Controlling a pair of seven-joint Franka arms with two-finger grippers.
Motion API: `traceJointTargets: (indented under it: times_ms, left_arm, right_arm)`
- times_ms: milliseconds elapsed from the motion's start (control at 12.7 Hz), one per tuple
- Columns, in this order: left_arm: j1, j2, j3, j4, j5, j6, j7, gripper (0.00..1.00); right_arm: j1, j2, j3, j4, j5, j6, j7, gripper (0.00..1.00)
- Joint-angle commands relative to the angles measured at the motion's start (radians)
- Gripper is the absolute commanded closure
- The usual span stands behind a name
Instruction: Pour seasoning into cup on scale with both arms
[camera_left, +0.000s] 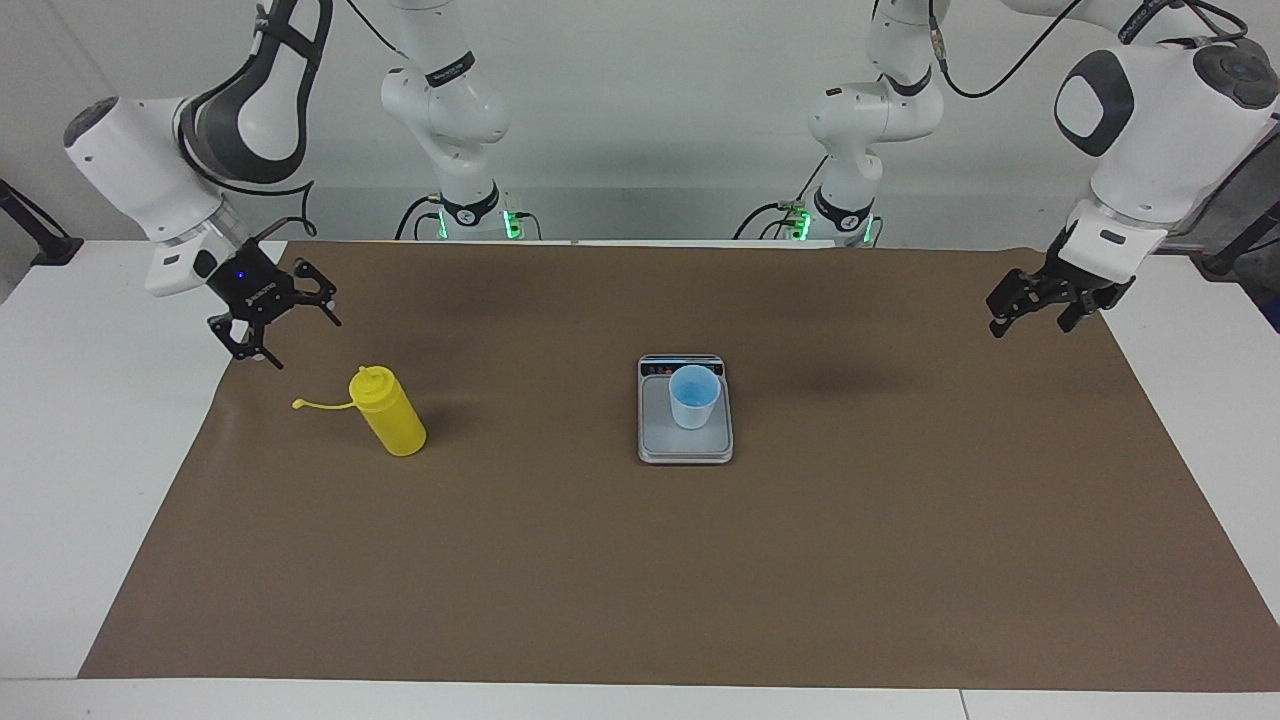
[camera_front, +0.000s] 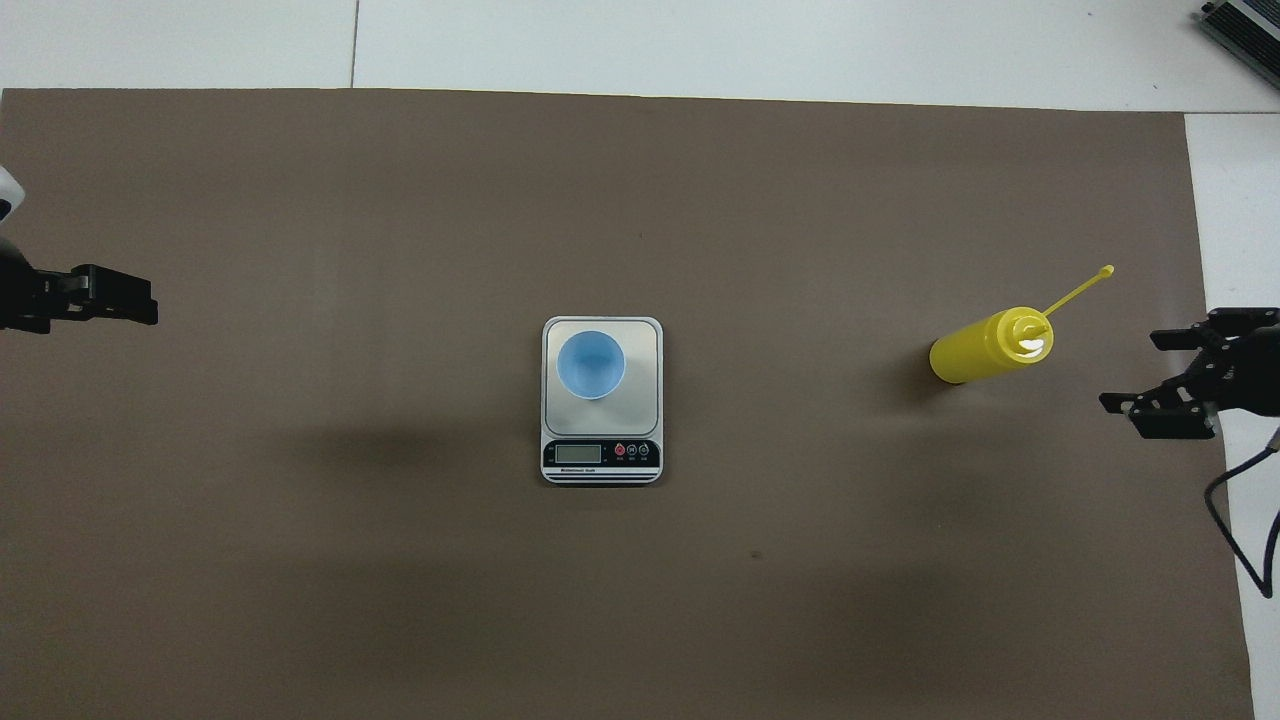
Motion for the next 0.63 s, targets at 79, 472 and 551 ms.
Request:
traceJointTargets:
  times_ms: [79,472,551]
  left_arm:
    - [-0.004,-0.026,0.005,-0.030,0.016,0.005,0.000,0.00]
    - [-0.005,-0.026,0.005,-0.030,0.016,0.006,0.000,0.00]
    - [-0.005,-0.026,0.005,-0.030,0.016,0.005,0.000,0.00]
  right_arm:
    - [0.115,-0.003,0.008,0.160,-0.150,-0.142,0.472,0.00]
    - [0.234,0.052,0.008,0.346,-0.317,-0.221,0.928,0.00]
    - [0.244,0.055,0.008,0.369,-0.346,-0.240,0.977,0.00]
